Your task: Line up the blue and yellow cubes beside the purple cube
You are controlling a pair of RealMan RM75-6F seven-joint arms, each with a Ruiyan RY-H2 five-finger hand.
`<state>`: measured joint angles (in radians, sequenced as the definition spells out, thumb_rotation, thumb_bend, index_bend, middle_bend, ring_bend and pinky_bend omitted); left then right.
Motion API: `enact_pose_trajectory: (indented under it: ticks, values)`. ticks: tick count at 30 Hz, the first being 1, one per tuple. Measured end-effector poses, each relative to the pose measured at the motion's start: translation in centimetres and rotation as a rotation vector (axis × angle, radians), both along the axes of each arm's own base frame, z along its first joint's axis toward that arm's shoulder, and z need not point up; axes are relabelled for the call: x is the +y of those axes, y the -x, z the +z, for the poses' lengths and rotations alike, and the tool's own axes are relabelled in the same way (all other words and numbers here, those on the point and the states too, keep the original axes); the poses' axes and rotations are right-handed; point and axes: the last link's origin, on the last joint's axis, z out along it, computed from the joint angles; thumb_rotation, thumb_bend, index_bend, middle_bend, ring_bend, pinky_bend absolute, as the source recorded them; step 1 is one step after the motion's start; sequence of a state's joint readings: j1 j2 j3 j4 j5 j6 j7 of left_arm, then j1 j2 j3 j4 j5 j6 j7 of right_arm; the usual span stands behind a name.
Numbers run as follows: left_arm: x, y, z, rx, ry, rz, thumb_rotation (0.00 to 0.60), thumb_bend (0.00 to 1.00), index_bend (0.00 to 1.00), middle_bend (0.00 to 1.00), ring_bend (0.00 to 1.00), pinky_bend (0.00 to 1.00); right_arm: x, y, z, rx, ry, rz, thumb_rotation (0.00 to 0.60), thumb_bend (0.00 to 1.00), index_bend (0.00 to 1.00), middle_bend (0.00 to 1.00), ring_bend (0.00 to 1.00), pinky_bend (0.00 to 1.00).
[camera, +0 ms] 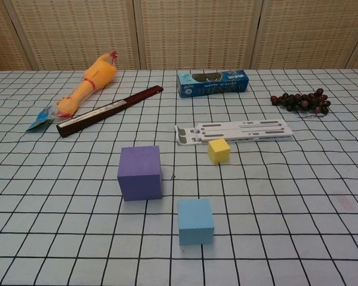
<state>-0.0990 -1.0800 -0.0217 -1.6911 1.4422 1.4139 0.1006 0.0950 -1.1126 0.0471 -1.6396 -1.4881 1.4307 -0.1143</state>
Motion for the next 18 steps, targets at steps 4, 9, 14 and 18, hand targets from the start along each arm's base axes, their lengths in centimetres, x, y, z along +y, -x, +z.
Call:
enact_pose_trajectory:
  ticks: [4,9,14,18]
  values:
    - [0.0,-0.1,-0.1,0.005,0.001,-0.007,0.6,0.45,0.0,0.0,0.0,0.26,0.1,0.0,-0.1,0.007,-0.009,0.001,0.6,0.0,0.23,0.29,0.18,0.4]
    - [0.2,-0.3,-0.1,0.001,0.0,-0.022,0.6,0.46,0.0,0.0,0.0,0.26,0.3,0.0,-0.4,0.005,-0.036,-0.007,0.6,0.0,0.23,0.29,0.18,0.4]
    - [0.1,-0.4,-0.4,-0.005,0.024,-0.029,0.6,0.46,0.0,0.0,0.0,0.26,0.4,0.1,-1.0,0.037,-0.046,-0.008,0.6,0.0,0.23,0.29,0.18,0.4]
    - [0.0,-0.5,-0.5,-0.012,0.029,-0.027,0.6,0.46,0.0,0.0,0.0,0.26,0.6,-0.3,-2.2,0.054,-0.069,0.044,0.6,0.0,0.27,0.29,0.24,0.4]
